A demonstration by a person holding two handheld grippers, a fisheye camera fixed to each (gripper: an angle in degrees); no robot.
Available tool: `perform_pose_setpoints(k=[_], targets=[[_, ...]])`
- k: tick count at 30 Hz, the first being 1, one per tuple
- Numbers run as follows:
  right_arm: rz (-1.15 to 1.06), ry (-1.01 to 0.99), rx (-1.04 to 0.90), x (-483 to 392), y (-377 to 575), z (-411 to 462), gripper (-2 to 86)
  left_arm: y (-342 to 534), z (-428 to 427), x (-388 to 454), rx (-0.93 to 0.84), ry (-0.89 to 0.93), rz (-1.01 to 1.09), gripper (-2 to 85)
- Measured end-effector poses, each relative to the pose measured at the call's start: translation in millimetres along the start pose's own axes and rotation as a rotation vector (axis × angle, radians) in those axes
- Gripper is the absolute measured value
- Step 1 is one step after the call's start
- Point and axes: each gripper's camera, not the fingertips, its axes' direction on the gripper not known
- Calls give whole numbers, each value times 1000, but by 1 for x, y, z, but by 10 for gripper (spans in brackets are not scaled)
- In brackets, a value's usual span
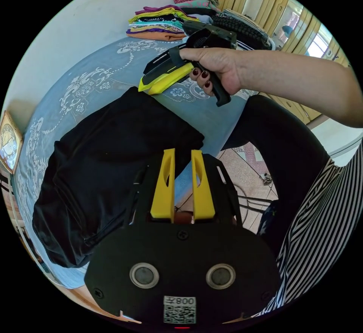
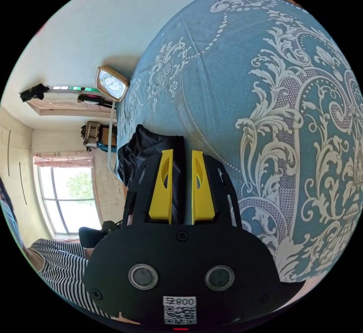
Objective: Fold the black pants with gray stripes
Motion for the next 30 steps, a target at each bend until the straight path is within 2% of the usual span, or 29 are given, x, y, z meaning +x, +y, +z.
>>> perform_pose_setpoints(k=[8, 19, 30], targets=[[-36, 28, -42, -13, -8, 3, 80, 4, 1, 17, -8, -85, 48, 64], [-3, -42, -63, -24, -12, -7, 25, 11, -34, 6, -24, 46, -50, 28], [50, -38, 39, -26, 32, -84, 20, 11, -104, 35, 67, 262, 58, 24]])
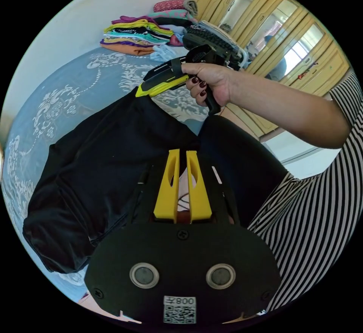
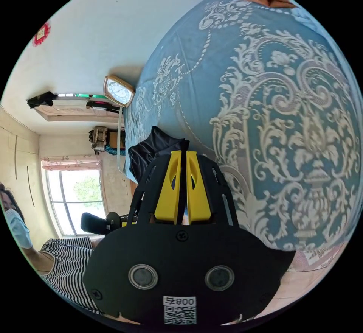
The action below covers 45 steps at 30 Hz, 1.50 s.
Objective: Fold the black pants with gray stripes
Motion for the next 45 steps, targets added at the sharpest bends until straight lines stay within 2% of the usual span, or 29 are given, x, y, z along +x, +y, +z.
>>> perform_pose_setpoints(k=[5, 9, 18, 21, 26, 31, 45], targets=[[77, -40, 80, -4, 33, -28, 20, 14, -41, 7, 46, 55, -2, 23], [45, -119, 114, -39, 38, -27, 21, 43, -110, -8, 169, 76, -73, 24], [-180, -353, 89, -203, 13, 35, 21, 165, -292, -69, 557, 35, -357, 27], [-256, -374, 42, -263, -2, 77, 22, 208, -336, -90, 625, -18, -450, 27], [-332, -269, -83, -351, -31, 178, 22, 266, -377, -129, 643, -57, -605, 27], [-302, -177, -194, -394, -55, 267, 22, 317, -401, -167, 658, -24, -771, 27], [-287, -57, -319, -490, -98, 417, 26, 402, -467, -217, 669, 26, -978, 30]])
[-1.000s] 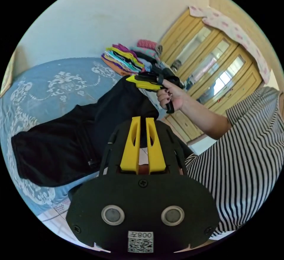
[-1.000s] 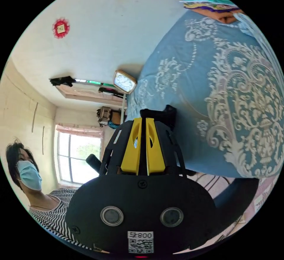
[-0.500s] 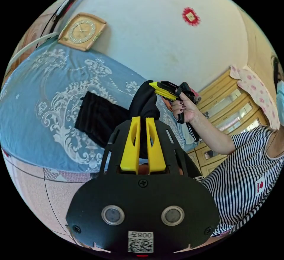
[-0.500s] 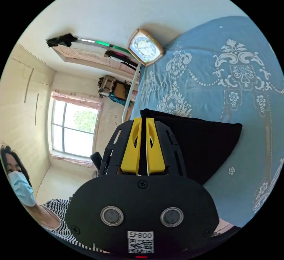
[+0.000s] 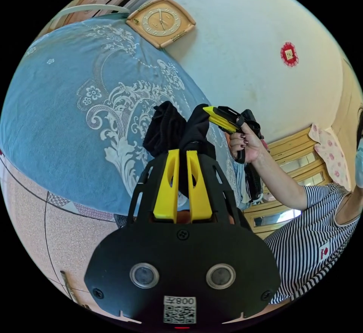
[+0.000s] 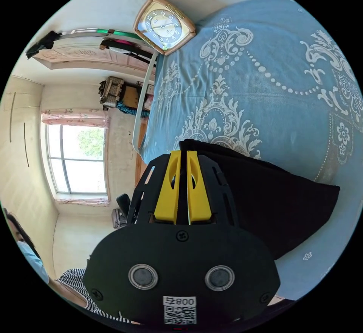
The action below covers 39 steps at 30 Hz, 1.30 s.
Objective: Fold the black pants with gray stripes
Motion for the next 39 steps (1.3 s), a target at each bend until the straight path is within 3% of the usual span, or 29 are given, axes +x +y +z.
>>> perform_pose_setpoints(k=[11, 23, 30, 39], targets=[[-18, 6, -57, -47, -55, 57, 27, 9, -60, -9, 92, 2, -72, 12], [-173, -47, -44, -112, -83, 77, 6, 20, -79, 58, 187, 7, 115, 1], [-212, 128, -107, -130, -97, 116, 1, 19, -49, 62, 35, -380, 85, 1], [-308, 346, -186, -148, -117, 183, 1, 35, -33, 60, 55, -402, 83, 1]])
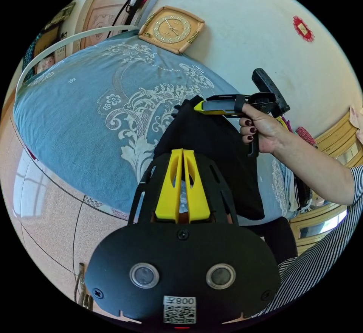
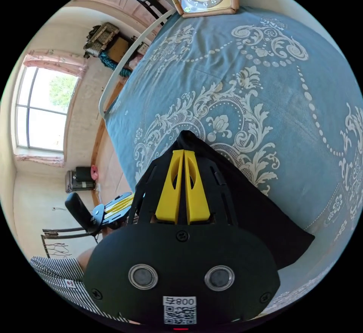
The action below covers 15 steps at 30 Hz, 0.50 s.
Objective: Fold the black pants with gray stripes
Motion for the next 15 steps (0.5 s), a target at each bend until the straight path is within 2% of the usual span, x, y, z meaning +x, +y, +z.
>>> perform_pose_setpoints(k=[4, 8, 11, 15], targets=[[-80, 57, 16, -10, -1, 6, 1, 3, 3, 10, -7, -37, 36, 1], [-64, -1, -24, -6, -5, 2, 1, 4, -5, 22, -4, -41, 41, 1], [-123, 36, 60, -11, 1, -18, 1, 10, -10, 36, 34, -37, 95, 1], [-55, 41, 47, 7, -4, -10, 1, 15, 22, 43, -96, -83, 128, 1]])
